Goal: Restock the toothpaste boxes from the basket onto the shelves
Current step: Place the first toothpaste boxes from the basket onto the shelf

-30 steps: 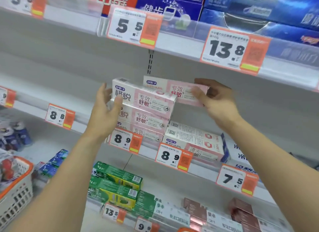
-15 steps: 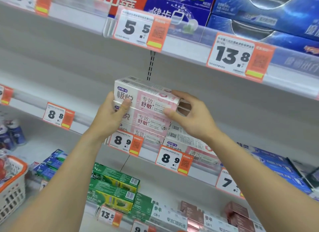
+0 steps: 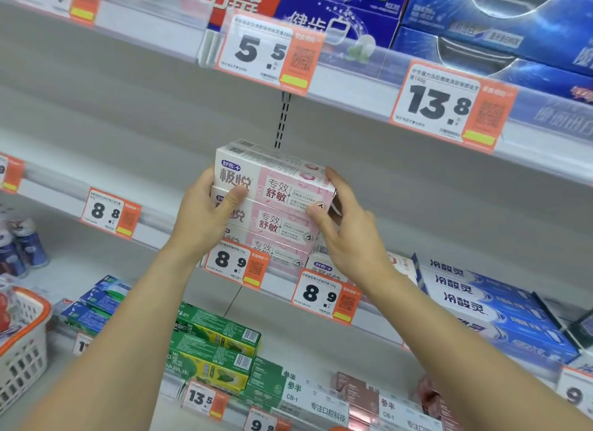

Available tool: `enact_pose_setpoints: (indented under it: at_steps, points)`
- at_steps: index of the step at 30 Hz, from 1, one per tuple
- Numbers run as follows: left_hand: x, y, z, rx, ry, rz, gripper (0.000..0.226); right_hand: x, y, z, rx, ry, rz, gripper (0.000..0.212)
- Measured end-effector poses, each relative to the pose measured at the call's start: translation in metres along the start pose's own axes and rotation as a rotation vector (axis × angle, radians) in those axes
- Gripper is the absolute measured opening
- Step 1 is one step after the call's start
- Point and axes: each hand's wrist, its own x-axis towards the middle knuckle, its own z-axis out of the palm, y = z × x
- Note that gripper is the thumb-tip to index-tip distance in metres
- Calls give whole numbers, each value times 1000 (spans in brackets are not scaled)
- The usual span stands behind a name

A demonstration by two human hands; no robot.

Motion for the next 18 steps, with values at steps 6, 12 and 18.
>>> enact_pose_setpoints:
  at_steps: [6,12,18]
  points:
    - [-2,1,1,-53,24,-4,22,-5,8,11,-64,38,-8,85]
    - [-1,-1,2,-55,28,-10,27,-2,4,6,86,50,47,76]
    - [-3,-1,8,7,28,-15,22,-1,4,8,84,64,73,83]
